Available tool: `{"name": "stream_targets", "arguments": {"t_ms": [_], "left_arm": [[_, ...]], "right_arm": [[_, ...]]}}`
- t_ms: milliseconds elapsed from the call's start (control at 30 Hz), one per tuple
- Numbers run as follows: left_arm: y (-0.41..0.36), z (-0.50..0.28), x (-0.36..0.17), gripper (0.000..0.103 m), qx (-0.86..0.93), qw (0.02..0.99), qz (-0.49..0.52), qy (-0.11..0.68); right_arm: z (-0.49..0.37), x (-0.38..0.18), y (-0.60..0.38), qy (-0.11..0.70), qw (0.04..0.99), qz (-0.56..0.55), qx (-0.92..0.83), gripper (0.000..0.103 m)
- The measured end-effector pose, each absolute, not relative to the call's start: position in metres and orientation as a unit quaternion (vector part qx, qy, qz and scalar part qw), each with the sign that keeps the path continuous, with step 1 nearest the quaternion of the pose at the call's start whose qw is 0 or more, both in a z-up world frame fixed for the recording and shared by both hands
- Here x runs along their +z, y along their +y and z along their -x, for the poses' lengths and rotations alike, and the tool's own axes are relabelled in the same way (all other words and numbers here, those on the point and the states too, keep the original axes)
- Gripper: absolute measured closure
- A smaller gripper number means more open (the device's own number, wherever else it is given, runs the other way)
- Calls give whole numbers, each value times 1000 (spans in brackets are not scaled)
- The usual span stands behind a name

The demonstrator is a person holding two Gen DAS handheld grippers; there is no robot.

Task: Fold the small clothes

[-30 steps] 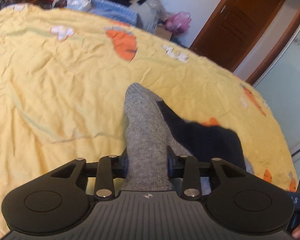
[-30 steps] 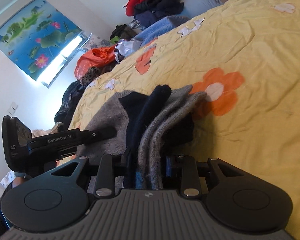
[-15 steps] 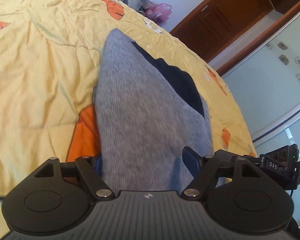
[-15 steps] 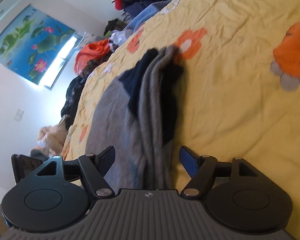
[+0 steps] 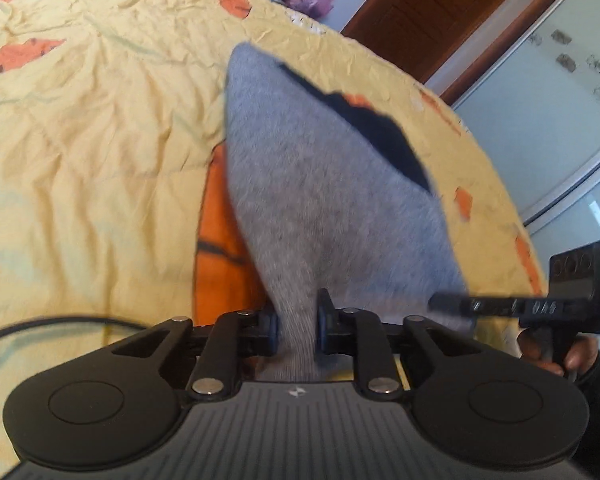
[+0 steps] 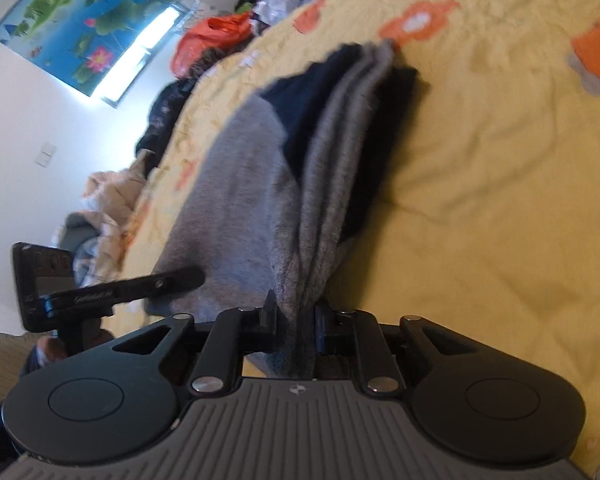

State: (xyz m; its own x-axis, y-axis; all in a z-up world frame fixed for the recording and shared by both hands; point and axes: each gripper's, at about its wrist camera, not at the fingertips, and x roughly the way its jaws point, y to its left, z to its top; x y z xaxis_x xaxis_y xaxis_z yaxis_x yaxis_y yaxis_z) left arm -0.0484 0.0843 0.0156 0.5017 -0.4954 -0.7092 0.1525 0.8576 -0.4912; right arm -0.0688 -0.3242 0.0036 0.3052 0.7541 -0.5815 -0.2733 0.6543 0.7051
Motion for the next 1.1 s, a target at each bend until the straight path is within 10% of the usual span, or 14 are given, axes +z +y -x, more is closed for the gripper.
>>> {"name": "stream_targets", "arguments": {"t_ms": [133,333,467,700,1033,1100], "left_arm": [[120,67,47,79,-170,873,174,423],[268,101,131,71,113,924,27,364],[319,118,174,7,255,919,-5,302],[211,98,91,7,-53,899,258,349],[104,41,21,9,-178,834,283,440],[96,39,22,43,-191,834,264,445]], "right_arm": [[80,9,-349,453,781,-309,298,45],[101,35,-379,416,802,-315,291,45],[115,39,-380,415,810,-296,288,39],[102,11,-360,453,791,-309,272,38],[93,9,-341,464,788,-297,276,33],[94,8,-334,467,781,-299,288,33]]}}
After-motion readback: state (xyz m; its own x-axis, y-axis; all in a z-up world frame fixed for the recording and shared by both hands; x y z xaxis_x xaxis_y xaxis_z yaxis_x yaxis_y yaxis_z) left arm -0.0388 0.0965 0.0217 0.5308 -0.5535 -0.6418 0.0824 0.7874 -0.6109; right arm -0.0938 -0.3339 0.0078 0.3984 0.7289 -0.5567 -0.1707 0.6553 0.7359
